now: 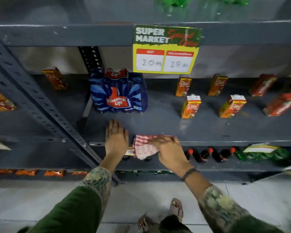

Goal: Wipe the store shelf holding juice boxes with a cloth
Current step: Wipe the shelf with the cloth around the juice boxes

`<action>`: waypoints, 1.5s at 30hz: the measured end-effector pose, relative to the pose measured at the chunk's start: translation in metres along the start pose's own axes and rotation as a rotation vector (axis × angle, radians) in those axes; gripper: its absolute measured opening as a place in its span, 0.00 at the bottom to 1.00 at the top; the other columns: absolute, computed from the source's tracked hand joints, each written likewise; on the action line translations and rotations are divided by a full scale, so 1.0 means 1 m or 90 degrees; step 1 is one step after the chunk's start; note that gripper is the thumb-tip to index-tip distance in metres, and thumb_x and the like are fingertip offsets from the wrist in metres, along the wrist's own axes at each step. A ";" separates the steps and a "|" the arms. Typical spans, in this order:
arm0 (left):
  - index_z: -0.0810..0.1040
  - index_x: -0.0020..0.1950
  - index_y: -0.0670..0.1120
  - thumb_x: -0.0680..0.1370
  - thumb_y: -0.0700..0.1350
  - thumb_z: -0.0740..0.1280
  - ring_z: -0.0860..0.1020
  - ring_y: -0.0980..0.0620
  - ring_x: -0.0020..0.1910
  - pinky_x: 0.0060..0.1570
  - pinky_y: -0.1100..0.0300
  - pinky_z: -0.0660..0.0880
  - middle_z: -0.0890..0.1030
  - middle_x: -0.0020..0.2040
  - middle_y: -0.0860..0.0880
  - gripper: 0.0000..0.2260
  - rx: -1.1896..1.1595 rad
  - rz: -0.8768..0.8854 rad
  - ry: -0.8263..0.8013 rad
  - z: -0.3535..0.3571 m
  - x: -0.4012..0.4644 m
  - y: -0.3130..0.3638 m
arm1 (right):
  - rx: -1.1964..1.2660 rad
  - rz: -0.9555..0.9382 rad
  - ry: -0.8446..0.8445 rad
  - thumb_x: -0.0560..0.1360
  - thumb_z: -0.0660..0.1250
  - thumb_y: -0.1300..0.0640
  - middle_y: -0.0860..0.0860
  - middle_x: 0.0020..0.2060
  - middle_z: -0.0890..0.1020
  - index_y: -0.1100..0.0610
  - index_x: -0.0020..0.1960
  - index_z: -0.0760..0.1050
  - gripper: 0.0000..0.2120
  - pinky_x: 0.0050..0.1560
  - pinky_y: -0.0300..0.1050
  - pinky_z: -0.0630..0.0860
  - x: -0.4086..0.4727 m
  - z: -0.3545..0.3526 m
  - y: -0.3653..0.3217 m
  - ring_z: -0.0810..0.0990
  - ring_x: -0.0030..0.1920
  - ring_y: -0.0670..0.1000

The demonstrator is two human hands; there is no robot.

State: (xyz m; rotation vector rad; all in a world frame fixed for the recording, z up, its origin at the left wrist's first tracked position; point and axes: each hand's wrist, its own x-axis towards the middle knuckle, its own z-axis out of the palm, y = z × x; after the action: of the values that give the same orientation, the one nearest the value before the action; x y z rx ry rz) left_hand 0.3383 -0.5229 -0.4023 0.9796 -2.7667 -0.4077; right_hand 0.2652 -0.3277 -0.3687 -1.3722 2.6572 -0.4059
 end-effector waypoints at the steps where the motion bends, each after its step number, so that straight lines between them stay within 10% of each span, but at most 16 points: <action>1: 0.57 0.73 0.36 0.80 0.46 0.53 0.53 0.42 0.76 0.75 0.49 0.47 0.57 0.76 0.37 0.24 0.011 0.028 0.000 0.004 -0.001 0.008 | -0.009 0.039 0.034 0.66 0.61 0.64 0.47 0.62 0.80 0.47 0.64 0.74 0.29 0.60 0.48 0.66 -0.010 -0.010 0.013 0.73 0.64 0.50; 5: 0.55 0.74 0.36 0.81 0.48 0.52 0.51 0.42 0.77 0.75 0.49 0.45 0.55 0.76 0.37 0.25 0.023 0.104 -0.028 0.014 0.001 0.041 | -0.013 0.217 0.230 0.63 0.63 0.69 0.53 0.55 0.84 0.52 0.61 0.77 0.28 0.52 0.53 0.71 -0.014 -0.049 0.070 0.77 0.56 0.58; 8: 0.50 0.75 0.39 0.81 0.51 0.49 0.47 0.44 0.77 0.75 0.48 0.43 0.51 0.78 0.40 0.27 0.052 0.093 -0.086 0.024 0.004 0.058 | -0.006 0.295 0.169 0.67 0.61 0.70 0.53 0.60 0.80 0.51 0.65 0.74 0.28 0.59 0.54 0.68 0.002 -0.049 0.091 0.73 0.63 0.57; 16: 0.45 0.76 0.42 0.80 0.54 0.45 0.45 0.44 0.77 0.75 0.46 0.43 0.47 0.78 0.41 0.27 0.108 0.100 -0.125 0.028 0.007 0.056 | 0.008 0.031 0.100 0.62 0.62 0.69 0.47 0.58 0.83 0.46 0.58 0.78 0.29 0.58 0.53 0.71 -0.049 -0.022 0.076 0.78 0.60 0.52; 22: 0.47 0.76 0.42 0.80 0.53 0.46 0.47 0.44 0.77 0.75 0.46 0.45 0.48 0.78 0.41 0.27 0.119 0.102 -0.110 0.029 0.005 0.057 | -0.027 0.400 0.240 0.65 0.62 0.71 0.56 0.58 0.82 0.54 0.63 0.75 0.28 0.57 0.55 0.72 -0.037 -0.042 0.115 0.77 0.58 0.59; 29: 0.49 0.76 0.40 0.80 0.51 0.48 0.50 0.43 0.77 0.75 0.46 0.49 0.52 0.77 0.40 0.26 0.136 0.099 -0.091 0.029 0.004 0.060 | 0.033 0.082 0.080 0.67 0.63 0.67 0.49 0.65 0.78 0.49 0.64 0.74 0.28 0.67 0.53 0.63 -0.035 -0.001 0.058 0.71 0.68 0.51; 36: 0.48 0.75 0.39 0.80 0.49 0.48 0.50 0.43 0.77 0.75 0.47 0.48 0.51 0.77 0.40 0.26 0.141 0.038 -0.077 0.037 -0.007 0.090 | -0.024 0.286 0.122 0.69 0.61 0.69 0.48 0.69 0.74 0.48 0.66 0.72 0.29 0.70 0.51 0.59 -0.052 -0.040 0.152 0.69 0.70 0.50; 45: 0.47 0.76 0.39 0.81 0.52 0.47 0.48 0.42 0.77 0.75 0.47 0.45 0.50 0.78 0.39 0.28 0.127 0.031 -0.089 0.076 -0.028 0.205 | 0.060 0.036 0.057 0.64 0.60 0.70 0.47 0.64 0.78 0.47 0.63 0.75 0.31 0.68 0.51 0.65 -0.100 -0.055 0.185 0.73 0.67 0.51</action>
State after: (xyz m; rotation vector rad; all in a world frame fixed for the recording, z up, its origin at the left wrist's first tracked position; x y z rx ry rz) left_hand 0.2190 -0.3371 -0.4123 0.9561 -2.9978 -0.2013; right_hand 0.1664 -0.1346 -0.3718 -1.2767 2.7020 -0.5916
